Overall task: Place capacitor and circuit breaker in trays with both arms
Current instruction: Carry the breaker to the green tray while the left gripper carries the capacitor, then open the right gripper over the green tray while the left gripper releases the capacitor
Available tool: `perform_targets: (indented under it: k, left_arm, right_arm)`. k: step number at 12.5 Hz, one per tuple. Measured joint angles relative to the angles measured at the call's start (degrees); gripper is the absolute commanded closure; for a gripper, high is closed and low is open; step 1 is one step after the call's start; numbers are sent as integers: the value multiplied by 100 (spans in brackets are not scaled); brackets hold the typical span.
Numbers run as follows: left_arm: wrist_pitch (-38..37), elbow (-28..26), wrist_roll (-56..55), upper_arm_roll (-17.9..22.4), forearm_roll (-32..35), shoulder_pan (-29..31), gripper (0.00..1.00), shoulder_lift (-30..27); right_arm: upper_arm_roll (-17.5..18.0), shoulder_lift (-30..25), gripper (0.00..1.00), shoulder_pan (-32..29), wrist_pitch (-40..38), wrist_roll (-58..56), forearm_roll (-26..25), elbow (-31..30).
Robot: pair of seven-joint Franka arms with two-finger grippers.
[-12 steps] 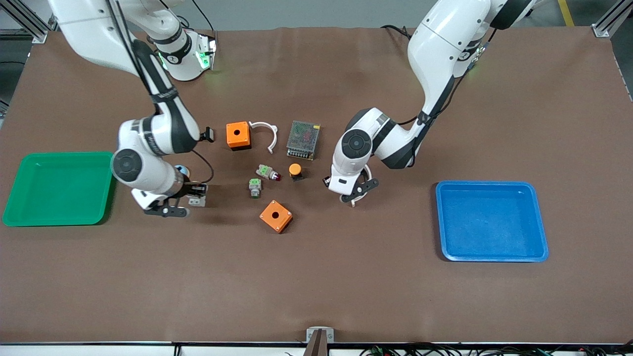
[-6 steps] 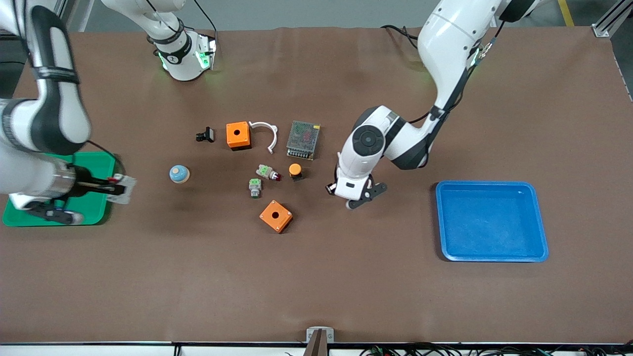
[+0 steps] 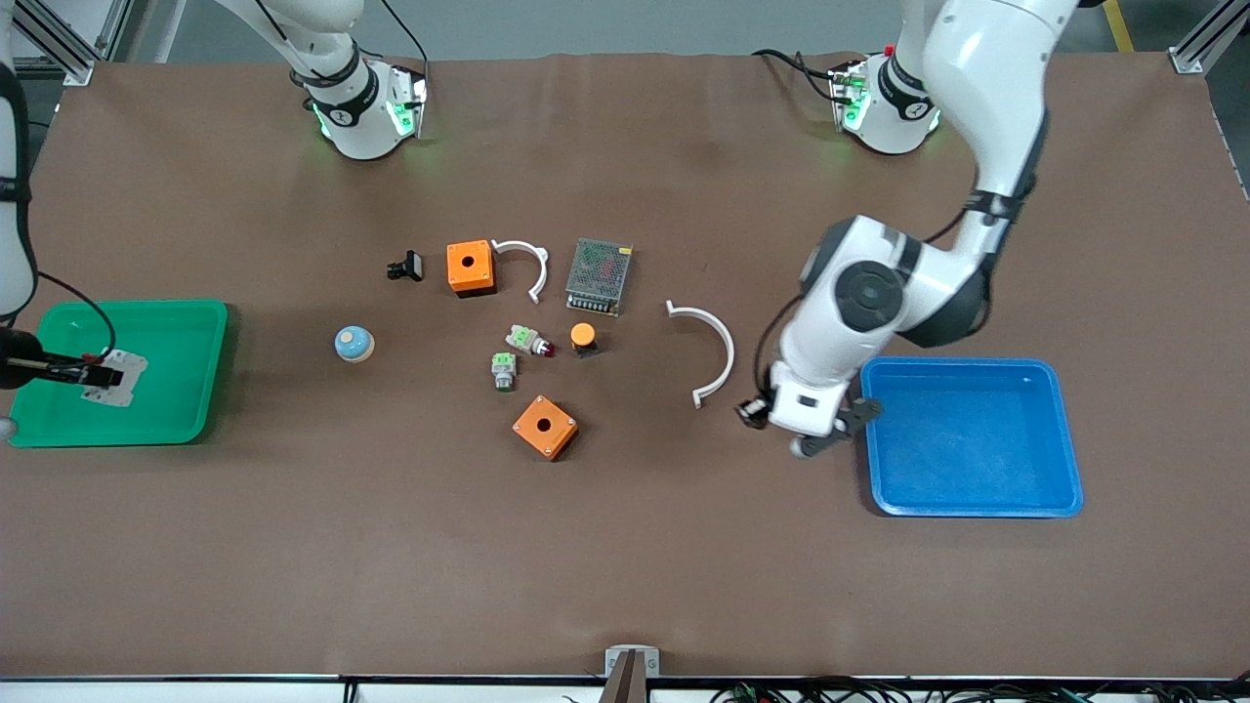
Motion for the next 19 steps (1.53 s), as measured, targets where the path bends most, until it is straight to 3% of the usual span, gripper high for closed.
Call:
perform_targets:
  k: [4, 9, 13, 15, 17, 19]
  left_arm:
    - [-43, -193, 1513, 13, 16, 949, 100, 41]
    - [-57, -417, 2888, 10, 640, 1909, 100, 286]
    - [-54, -448, 3972, 9, 765, 2403, 98, 525]
    - [-53, -448, 4453, 8, 765, 2603, 97, 572]
    - [-53, -448, 4641, 8, 766, 2693, 88, 597]
    - [-53, -451, 4673, 4, 766, 2694, 65, 628]
  right_arm:
    - [2, 965, 80, -506, 1194, -734, -112, 102]
    - [3, 1358, 76, -808, 1379, -1115, -140, 135]
    - [14, 1384, 50, -824, 1374, -1168, -144, 136]
    - [21, 1383, 2, -824, 1364, -1259, -151, 140]
    - [45, 1370, 0, -819, 1258, -1312, -154, 186]
    - [83, 1163, 0, -775, 621, -1324, -203, 337]
